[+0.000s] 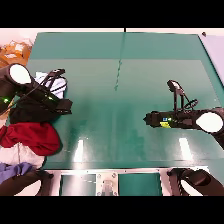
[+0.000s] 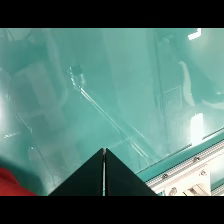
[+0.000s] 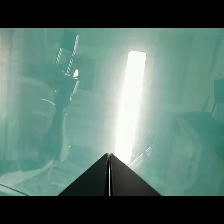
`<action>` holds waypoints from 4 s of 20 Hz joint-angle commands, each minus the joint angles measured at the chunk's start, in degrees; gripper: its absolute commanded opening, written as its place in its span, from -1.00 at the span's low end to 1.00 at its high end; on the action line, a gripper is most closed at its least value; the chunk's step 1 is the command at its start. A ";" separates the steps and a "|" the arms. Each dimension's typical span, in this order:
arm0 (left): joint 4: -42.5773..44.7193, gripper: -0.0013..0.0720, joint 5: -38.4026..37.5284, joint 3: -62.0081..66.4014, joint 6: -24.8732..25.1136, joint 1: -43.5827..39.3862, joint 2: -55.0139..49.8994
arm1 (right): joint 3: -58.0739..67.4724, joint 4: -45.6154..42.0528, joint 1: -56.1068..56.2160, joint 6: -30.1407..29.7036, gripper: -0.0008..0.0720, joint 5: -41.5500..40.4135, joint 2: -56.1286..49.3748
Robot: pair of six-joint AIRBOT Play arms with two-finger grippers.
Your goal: Fold the shirts.
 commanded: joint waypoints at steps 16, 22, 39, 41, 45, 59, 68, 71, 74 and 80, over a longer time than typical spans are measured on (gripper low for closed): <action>0.26 -0.89 12.50 0.00 0.09 -0.02 -0.11 | -0.39 0.00 0.07 0.02 -0.93 -4.22 0.02; 33.99 0.99 34.34 0.11 -10.60 1.84 -1.07 | -1.20 -0.72 -0.59 -0.02 -0.40 -15.61 -1.22; 27.87 -0.89 39.82 13.86 -4.39 21.81 -32.59 | -1.16 -1.09 -10.58 -0.04 -0.01 -16.55 -13.29; 24.98 -0.89 33.48 18.88 -3.89 21.81 -32.52 | -1.14 -1.09 -10.58 -0.09 -0.21 -16.46 -13.29; 16.76 -0.90 19.58 32.65 1.16 19.78 -28.50 | 0.98 -1.33 -11.17 -1.81 -0.66 -13.42 -13.29; 1.53 -0.89 19.67 31.32 -3.93 -27.82 -9.33 | 10.29 -1.29 -23.12 -7.58 -0.83 -1.42 -13.29; -16.04 0.96 12.76 25.73 -3.06 -27.32 -22.34 | 13.64 -1.29 -27.32 -8.70 0.20 8.02 -13.22; -13.14 0.96 4.81 28.92 -3.06 -14.69 -21.33 | 10.67 -0.83 -27.54 -9.09 0.20 11.52 -11.74; -8.79 0.96 2.27 27.87 -4.48 -3.10 -21.24 | 0.39 7.23 -21.22 -11.34 0.20 7.63 -10.58; -4.15 0.96 8.90 16.35 -4.42 3.96 -21.42 | 1.22 12.04 -11.63 -17.31 0.18 -11.08 -26.34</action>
